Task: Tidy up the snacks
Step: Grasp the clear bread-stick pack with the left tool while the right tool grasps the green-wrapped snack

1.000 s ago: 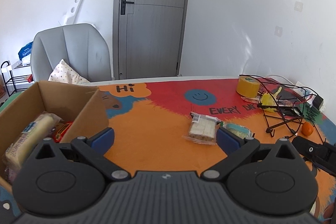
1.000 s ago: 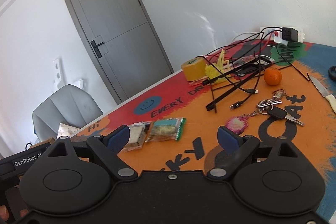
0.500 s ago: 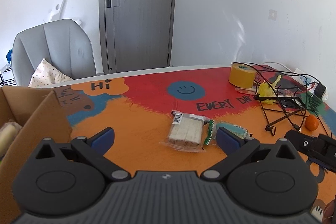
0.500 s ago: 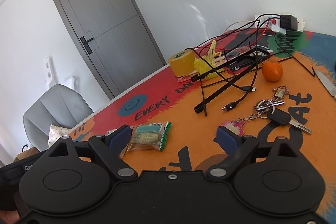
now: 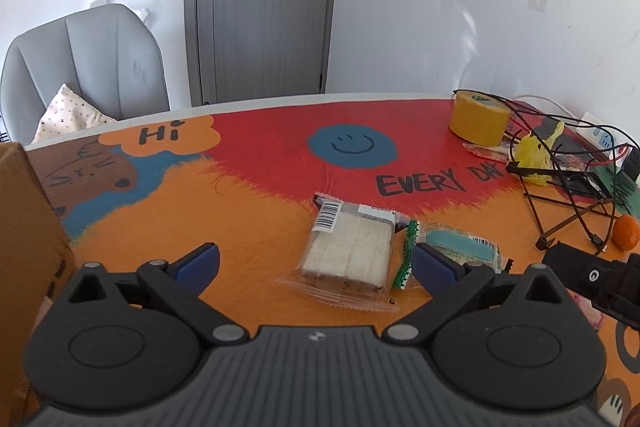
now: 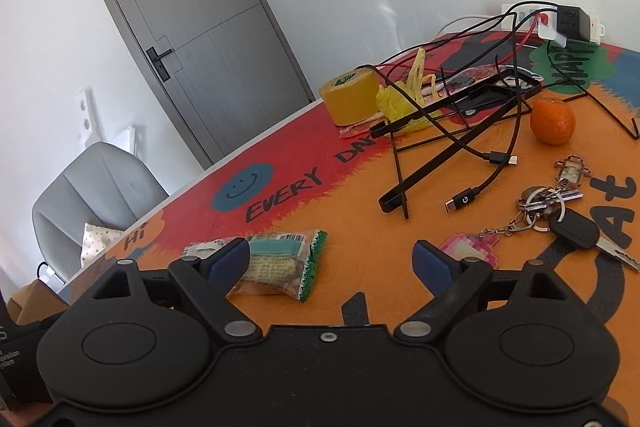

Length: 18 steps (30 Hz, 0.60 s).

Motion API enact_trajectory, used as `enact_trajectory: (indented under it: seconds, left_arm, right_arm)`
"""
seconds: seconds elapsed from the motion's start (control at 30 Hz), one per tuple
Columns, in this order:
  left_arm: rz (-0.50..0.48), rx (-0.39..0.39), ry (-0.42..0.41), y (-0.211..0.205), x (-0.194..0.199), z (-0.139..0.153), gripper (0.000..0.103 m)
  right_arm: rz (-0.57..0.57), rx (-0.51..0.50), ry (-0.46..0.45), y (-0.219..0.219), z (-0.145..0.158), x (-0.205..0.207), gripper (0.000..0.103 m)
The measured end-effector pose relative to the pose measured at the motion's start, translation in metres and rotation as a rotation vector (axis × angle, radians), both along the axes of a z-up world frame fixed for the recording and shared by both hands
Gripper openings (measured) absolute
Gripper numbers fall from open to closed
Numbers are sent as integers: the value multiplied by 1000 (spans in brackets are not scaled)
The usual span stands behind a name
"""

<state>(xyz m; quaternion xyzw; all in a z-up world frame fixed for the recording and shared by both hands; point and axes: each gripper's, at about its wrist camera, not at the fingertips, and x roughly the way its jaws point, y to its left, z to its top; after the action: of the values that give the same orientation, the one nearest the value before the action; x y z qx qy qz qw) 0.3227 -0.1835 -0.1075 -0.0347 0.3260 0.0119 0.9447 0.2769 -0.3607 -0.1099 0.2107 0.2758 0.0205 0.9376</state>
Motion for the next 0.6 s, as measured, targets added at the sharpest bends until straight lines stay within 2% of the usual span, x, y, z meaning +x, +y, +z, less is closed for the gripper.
enact_trajectory:
  seconds: [0.17, 0.2, 0.27, 0.33, 0.4, 0.5, 0.6]
  left_arm:
    - [3, 15, 7, -3, 12, -10, 100]
    - [5, 13, 9, -3, 14, -11, 96]
    - [-10, 7, 26, -1, 17, -15, 85]
    - [-20, 10, 31, 0, 18, -18, 65]
    - [-16, 25, 26, 1, 18, -17, 53]
    - [-8, -11, 27, 12, 19, -15, 48]
    - [16, -7, 28, 21, 18, -13, 48]
  right_arm:
    - [8, -7, 16, 2, -4, 11, 89]
    - [11, -12, 21, 3, -5, 13, 89]
    - [18, -19, 30, 6, -7, 18, 89]
    - [24, -24, 38, 9, -8, 24, 89]
    - [36, -29, 38, 15, -7, 28, 89]
    - [52, -36, 44, 24, -8, 34, 89]
    - [60, -55, 53, 34, -10, 39, 89]
